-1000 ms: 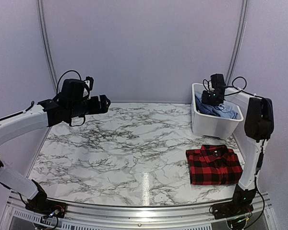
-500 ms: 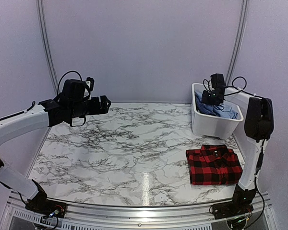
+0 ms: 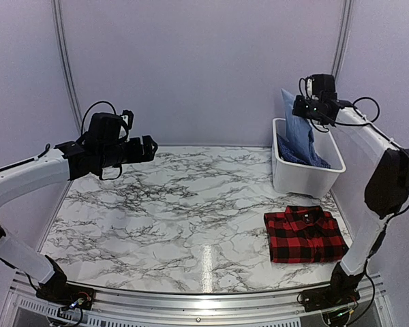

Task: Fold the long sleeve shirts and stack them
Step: Pick up the square-folded shirt from the bin, then place the crumpled shirt at the center of the board.

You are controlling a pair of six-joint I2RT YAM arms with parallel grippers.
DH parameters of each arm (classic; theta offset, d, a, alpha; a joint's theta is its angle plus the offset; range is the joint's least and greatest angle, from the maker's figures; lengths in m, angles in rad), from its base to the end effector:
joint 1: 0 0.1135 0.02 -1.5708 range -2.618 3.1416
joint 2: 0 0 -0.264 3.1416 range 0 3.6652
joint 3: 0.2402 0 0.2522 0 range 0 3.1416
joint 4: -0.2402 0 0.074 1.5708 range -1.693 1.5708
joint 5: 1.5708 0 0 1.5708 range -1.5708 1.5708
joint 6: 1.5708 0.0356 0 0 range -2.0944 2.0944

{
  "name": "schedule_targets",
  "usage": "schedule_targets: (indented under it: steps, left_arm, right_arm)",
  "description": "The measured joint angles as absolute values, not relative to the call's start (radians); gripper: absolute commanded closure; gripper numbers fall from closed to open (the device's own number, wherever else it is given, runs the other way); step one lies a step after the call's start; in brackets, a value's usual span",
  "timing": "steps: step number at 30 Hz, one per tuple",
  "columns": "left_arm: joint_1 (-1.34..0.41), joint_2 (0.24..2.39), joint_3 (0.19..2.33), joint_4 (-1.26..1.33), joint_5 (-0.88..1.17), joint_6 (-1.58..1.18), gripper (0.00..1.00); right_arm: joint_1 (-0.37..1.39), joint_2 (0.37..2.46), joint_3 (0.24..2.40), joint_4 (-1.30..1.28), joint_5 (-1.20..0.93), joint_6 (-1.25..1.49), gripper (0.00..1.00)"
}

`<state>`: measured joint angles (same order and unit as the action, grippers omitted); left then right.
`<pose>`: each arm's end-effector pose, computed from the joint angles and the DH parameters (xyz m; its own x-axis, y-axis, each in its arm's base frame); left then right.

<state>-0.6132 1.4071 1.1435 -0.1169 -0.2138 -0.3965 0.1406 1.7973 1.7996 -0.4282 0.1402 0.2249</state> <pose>0.2743 -0.1838 0.3277 -0.4351 -0.1553 -0.8869 0.2529 0.9243 -0.2859 0.4201 0.0544 0.3862 -0.4016 0.1662 -0.9006 0.0788 0.9860 0.1468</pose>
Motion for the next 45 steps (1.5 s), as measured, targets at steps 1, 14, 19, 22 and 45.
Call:
schedule_targets:
  steps: [1,14,19,22,45]
  left_arm:
    - [-0.613,1.407,1.144,-0.117,-0.212,-0.397,0.01]
    - [-0.613,1.407,1.143,-0.116,-0.200,-0.397,0.01]
    - [-0.613,1.406,1.143,-0.116,-0.204,-0.397,0.01]
    - [-0.608,1.398,1.143,-0.116,-0.208,-0.397,0.01]
    - [-0.548,1.343,1.143,-0.170,-0.308,-0.451,0.01]
  right_arm:
    - [0.158,1.780,1.819,-0.429,0.138,0.222,1.00]
    - [0.462,1.623,1.930,-0.394,-0.022,0.193,1.00]
    - [0.629,1.704,2.007,-0.412,-0.031,0.149,1.00]
    - [0.693,1.773,2.070,-0.454,0.016,0.108,1.00]
    - [0.923,2.006,2.259,-0.604,0.334,-0.064,0.76]
